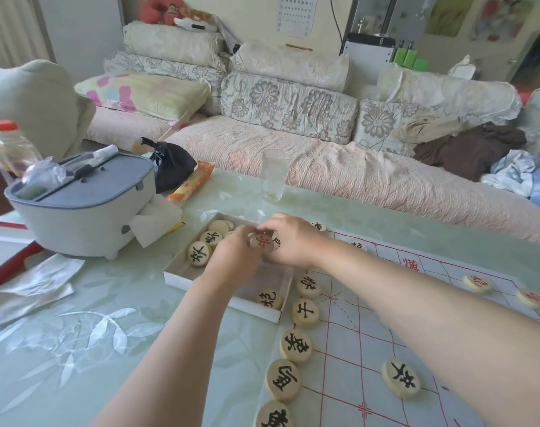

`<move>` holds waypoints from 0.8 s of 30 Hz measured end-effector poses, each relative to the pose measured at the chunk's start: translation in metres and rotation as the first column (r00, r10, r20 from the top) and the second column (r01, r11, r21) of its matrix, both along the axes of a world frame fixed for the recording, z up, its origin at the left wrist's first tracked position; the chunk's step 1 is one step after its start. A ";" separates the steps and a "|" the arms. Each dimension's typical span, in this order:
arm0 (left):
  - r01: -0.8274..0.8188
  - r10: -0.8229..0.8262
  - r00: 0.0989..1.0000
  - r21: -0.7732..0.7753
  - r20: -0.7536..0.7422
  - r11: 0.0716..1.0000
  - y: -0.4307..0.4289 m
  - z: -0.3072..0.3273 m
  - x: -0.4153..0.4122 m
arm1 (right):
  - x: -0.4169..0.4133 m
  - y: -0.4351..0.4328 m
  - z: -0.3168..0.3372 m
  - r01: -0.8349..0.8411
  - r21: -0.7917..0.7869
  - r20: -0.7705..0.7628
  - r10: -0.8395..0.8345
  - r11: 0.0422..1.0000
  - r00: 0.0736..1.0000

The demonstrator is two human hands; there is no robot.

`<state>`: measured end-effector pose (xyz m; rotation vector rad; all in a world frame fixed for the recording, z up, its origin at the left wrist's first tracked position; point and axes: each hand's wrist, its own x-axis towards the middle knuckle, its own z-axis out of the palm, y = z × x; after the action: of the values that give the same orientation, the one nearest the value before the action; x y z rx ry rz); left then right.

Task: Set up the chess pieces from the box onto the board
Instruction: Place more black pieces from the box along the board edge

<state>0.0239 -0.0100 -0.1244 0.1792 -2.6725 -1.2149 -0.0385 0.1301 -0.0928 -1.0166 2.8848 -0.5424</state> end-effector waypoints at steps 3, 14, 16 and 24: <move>-0.069 0.071 0.997 0.129 -0.012 0.989 0.000 0.004 0.000 | -0.001 -0.002 0.004 -0.018 -0.055 -0.021 0.017 0.998 1.000; -0.081 0.081 0.996 -0.001 0.027 0.997 -0.005 0.011 0.006 | -0.009 0.000 -0.008 0.252 0.441 -0.224 -0.166 0.862 0.960; -0.069 0.068 0.997 0.014 0.044 0.998 -0.002 0.010 0.005 | -0.007 -0.006 -0.008 0.261 0.484 -0.222 -0.171 0.835 0.960; -0.023 0.024 0.996 -0.015 0.086 1.000 0.003 0.011 0.008 | -0.001 -0.012 -0.011 0.251 0.450 -0.188 -0.184 0.857 0.965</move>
<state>0.0318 -0.0073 -0.1136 0.2655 -2.7431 -1.2070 -0.0399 0.1177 -0.1034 -0.6776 3.0332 0.2417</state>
